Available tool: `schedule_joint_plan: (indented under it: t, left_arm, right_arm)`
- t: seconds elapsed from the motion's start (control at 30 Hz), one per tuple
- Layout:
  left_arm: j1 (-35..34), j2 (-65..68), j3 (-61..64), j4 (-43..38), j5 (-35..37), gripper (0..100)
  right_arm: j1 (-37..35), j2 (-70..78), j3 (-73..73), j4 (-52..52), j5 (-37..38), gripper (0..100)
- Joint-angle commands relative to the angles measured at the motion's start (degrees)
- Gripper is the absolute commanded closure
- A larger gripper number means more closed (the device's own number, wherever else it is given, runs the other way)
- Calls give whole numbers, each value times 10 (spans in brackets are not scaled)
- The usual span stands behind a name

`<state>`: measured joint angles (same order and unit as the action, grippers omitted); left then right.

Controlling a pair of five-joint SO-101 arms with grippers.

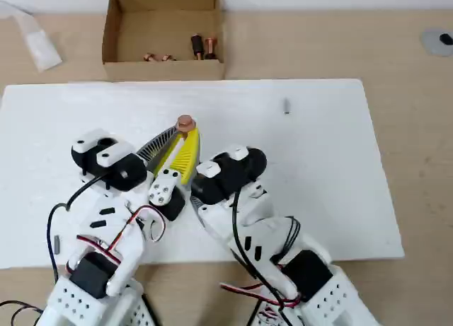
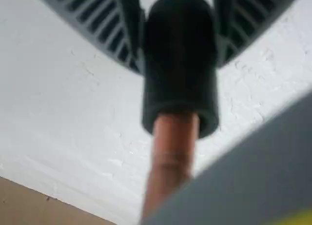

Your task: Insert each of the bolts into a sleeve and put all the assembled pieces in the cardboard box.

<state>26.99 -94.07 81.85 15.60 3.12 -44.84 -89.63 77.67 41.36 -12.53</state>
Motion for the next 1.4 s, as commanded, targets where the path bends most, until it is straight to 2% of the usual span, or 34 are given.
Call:
schedule_joint_plan:
  t: [0.0, 0.2, 0.3, 0.83, 1.03, 1.17, 1.23, 1.37]
  left_arm:
    - [7, 7, -9, 41, -5, 994]
    - [4, 7, -44, 105, -4, 992]
    - [4, 7, -62, 147, -3, 952]
    - [3, 7, -236, 455, -3, 829]
    - [-2, 7, -325, 537, -3, 834]
    - [-76, 7, -334, 543, -9, 947]
    - [-122, 7, -315, 520, -40, 1000]
    - [-205, 1, -260, 491, -66, 997]
  right_arm:
    - [-7, -12, -46, -19, -3, 989]
    - [-7, -12, -46, -19, -3, 989]
    - [-7, -12, -46, -19, -3, 989]
    - [-3, -7, -64, -19, -3, 989]
    - [77, 29, -109, -24, -3, 989]
    - [122, 163, -219, -24, -3, 989]
    - [126, 251, -296, -24, 0, 989]
    - [133, 450, -462, -41, 3, 989]
